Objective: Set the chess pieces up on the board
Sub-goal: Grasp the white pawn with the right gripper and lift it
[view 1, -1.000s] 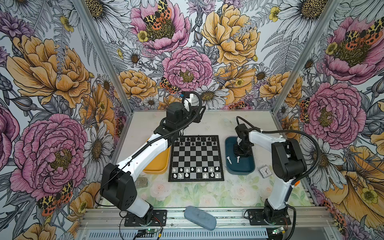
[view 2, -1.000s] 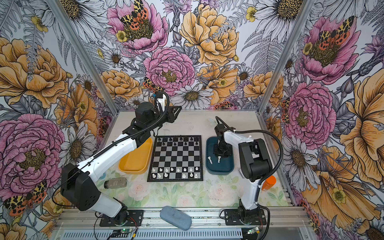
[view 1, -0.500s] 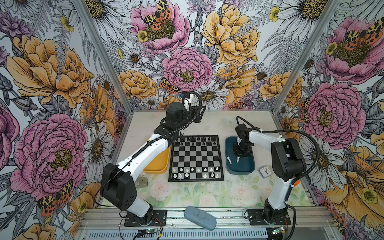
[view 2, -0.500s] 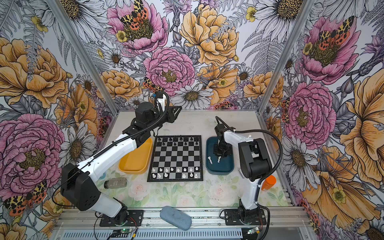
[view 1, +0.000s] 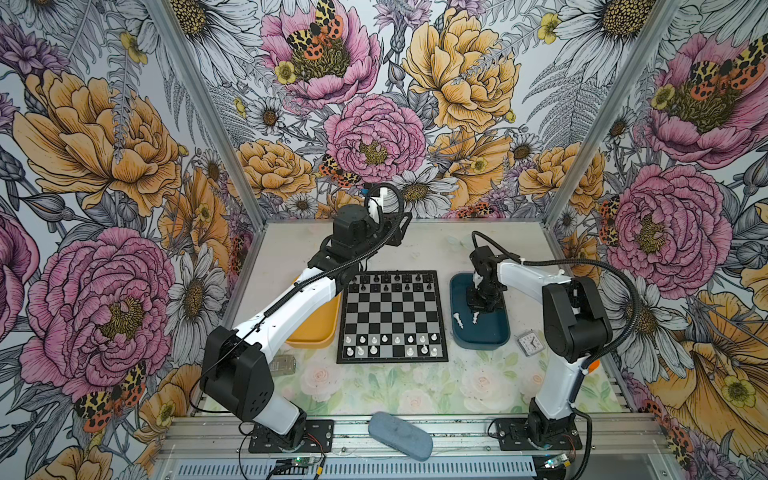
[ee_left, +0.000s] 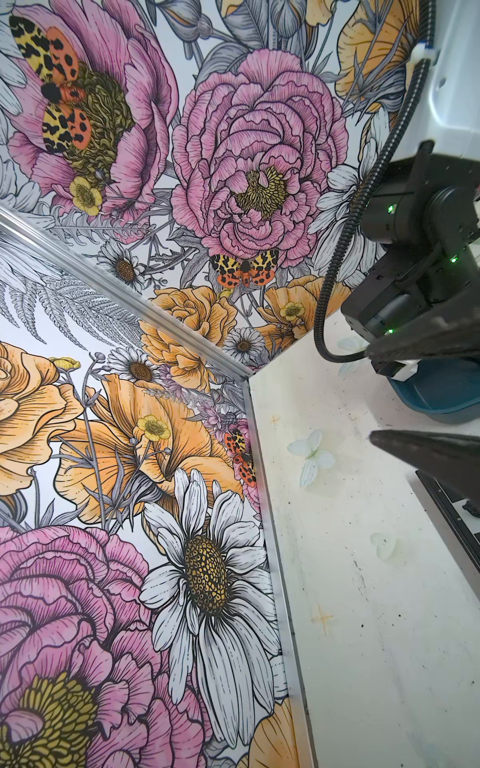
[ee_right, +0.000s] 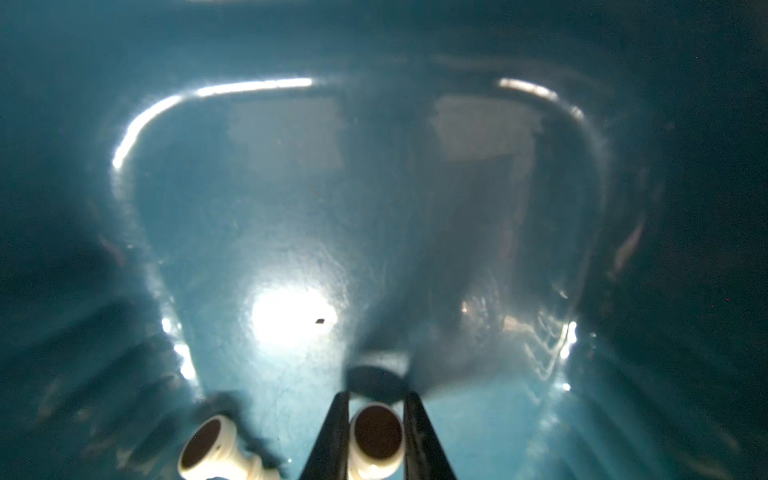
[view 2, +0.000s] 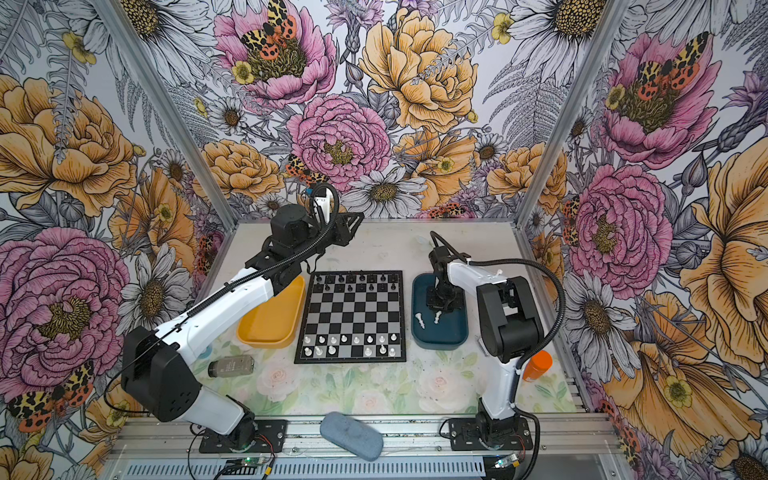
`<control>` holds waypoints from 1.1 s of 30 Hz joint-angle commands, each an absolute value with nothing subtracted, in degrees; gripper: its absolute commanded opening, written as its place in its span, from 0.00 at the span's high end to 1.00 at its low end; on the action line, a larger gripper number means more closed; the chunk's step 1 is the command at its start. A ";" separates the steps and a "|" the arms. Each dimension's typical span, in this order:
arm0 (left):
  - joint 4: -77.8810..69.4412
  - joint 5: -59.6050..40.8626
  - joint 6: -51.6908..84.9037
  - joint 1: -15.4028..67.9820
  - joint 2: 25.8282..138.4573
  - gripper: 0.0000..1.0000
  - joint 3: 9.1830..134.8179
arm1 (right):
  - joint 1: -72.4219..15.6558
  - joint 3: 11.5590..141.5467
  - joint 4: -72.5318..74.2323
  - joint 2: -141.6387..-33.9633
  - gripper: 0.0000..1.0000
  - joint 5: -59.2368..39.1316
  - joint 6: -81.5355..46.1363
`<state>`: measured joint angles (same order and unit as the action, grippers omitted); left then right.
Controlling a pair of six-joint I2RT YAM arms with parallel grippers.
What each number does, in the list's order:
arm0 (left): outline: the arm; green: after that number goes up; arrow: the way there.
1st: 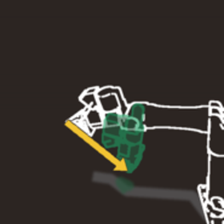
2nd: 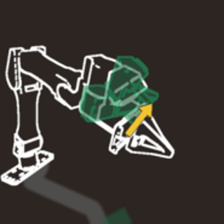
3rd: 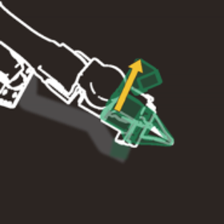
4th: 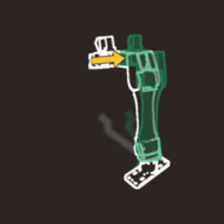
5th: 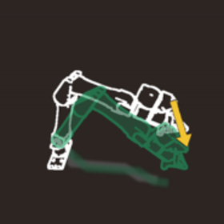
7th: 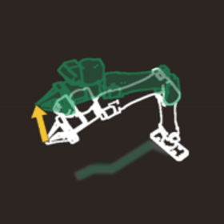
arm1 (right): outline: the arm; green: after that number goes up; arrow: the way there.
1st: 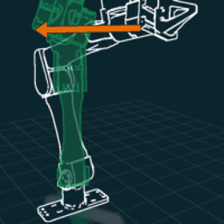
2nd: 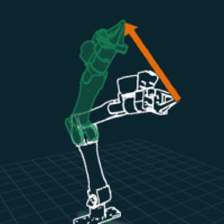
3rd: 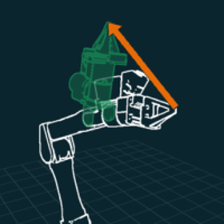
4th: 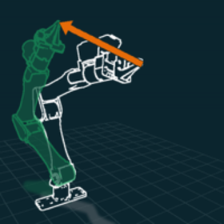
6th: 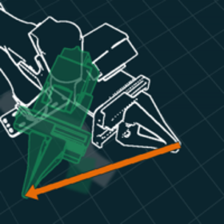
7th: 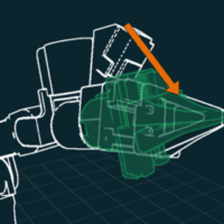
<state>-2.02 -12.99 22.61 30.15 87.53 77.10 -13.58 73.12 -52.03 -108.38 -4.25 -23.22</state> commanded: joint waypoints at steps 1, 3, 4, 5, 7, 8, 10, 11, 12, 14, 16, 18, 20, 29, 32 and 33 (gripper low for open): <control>-3.52 -14.14 22.87 30.46 87.46 0.69 76.04 | -13.97 74.88 -52.12 -108.98 0.98 -3.75 -23.12; -3.53 -14.07 22.85 30.50 87.44 0.69 76.04 | -13.90 74.95 -52.12 -108.64 0.98 -3.85 -23.03; -3.52 -14.11 22.85 30.50 87.45 0.69 76.03 | -13.91 75.06 -52.14 -108.46 0.99 -3.93 -23.03; -3.51 -14.15 22.86 30.49 87.44 0.69 76.02 | -13.89 75.06 -52.20 -108.12 0.99 -4.06 -23.07; -3.44 -14.62 22.90 30.59 87.61 0.69 76.10 | -13.76 74.96 -52.21 -107.35 1.00 -4.37 -23.03; -3.44 -14.95 22.85 30.50 87.70 0.69 76.07 | -13.64 74.93 -52.21 -106.85 0.99 -4.69 -23.10; -3.49 -15.56 22.90 30.61 87.79 0.68 76.05 | -13.36 74.92 -52.16 -105.72 1.00 -5.34 -23.44; -3.52 -15.72 22.77 30.74 87.89 0.68 76.08 | -12.99 74.94 -52.21 -105.06 1.00 -5.80 -23.64; -3.52 -15.99 22.68 30.84 87.87 0.68 75.98 | -12.71 74.92 -52.21 -104.37 1.00 -6.19 -23.94; -3.52 -16.37 22.48 31.23 87.82 0.68 75.85 | -12.01 74.80 -52.13 -103.01 1.00 -7.02 -24.49; -3.53 -16.69 21.80 31.84 87.70 0.67 75.68 | -11.31 74.71 -52.12 -101.56 1.00 -7.53 -25.10; -3.76 -17.23 21.15 32.83 87.61 0.63 75.18 | -10.76 74.71 -52.06 -100.09 1.00 -8.17 -25.80; -4.17 -18.62 20.38 33.82 87.62 0.57 74.71 | -10.27 74.75 -52.03 -98.74 1.00 -8.54 -26.48; -9.77 -19.93 15.92 41.18 85.23 0.51 67.00 | -8.86 74.63 -50.82 -91.87 1.00 -11.61 -29.88; -16.48 -18.25 15.60 44.12 84.05 0.51 62.03 | -8.60 74.45 -49.70 -89.53 1.00 -12.94 -31.52; -19.06 -17.44 15.57 45.23 83.79 0.51 60.12 | -8.48 74.37 -49.24 -88.82 1.00 -13.56 -32.17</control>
